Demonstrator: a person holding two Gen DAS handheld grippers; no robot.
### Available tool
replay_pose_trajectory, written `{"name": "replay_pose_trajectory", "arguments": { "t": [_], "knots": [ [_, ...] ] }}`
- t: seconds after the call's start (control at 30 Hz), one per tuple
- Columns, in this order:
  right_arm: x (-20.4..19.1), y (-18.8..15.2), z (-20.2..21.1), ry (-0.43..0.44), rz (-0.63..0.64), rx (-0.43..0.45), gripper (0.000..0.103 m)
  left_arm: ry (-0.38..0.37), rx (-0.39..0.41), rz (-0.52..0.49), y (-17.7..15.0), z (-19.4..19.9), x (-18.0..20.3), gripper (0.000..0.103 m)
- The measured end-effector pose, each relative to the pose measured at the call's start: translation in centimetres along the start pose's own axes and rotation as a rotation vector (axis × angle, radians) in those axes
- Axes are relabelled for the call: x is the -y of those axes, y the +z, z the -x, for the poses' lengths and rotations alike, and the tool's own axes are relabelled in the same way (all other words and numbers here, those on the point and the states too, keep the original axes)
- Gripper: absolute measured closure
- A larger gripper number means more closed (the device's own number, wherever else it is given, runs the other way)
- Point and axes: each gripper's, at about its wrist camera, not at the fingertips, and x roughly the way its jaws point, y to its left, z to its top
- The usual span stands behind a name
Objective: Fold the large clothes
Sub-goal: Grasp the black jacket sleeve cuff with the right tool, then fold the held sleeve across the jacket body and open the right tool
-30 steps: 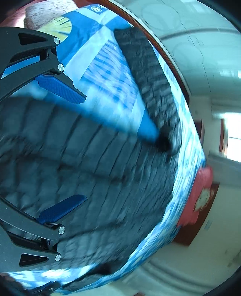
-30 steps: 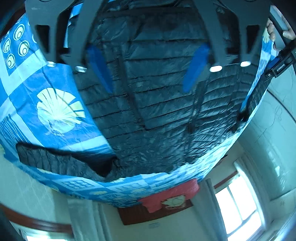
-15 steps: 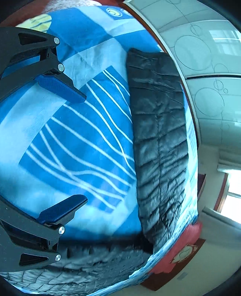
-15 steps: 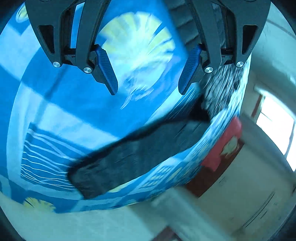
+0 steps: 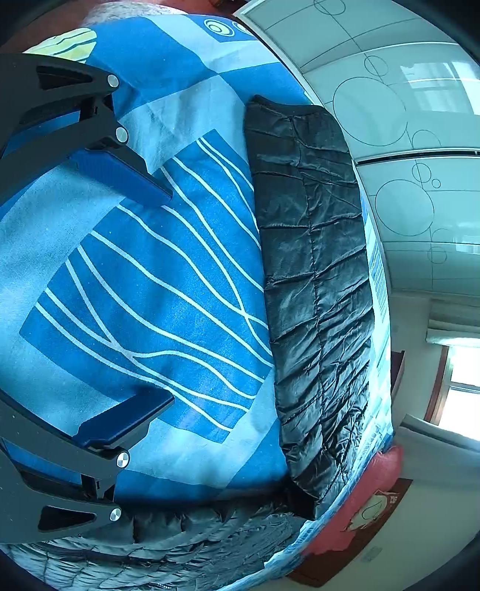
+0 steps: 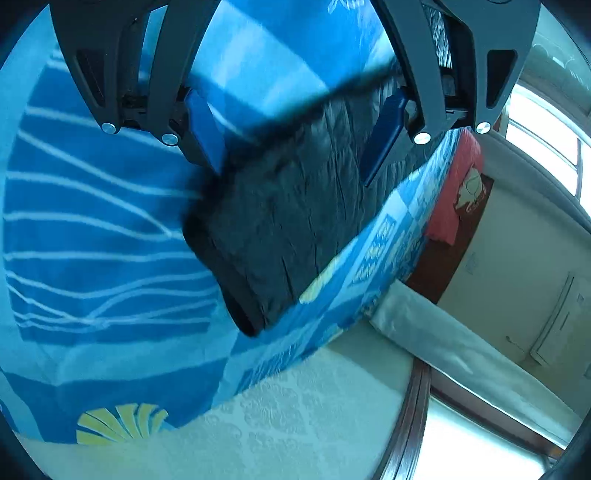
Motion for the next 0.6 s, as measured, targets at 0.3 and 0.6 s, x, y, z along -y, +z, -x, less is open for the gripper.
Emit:
{"name": "replay_pose_trajectory", "arguments": {
  "t": [0.3, 0.6],
  "knots": [
    [-2.1, 2.0, -0.6, -0.08, 0.053, 0.033, 0.091, -0.012, 0.015, 0.009, -0.4, 0.2, -0.4, 0.005],
    [-17.3, -4.8, 3.5, 0.1, 0.431, 0.046, 0.093, -0.012, 0.027, 0.009, -0.5, 0.1, -0.3, 0.005]
  ]
}}
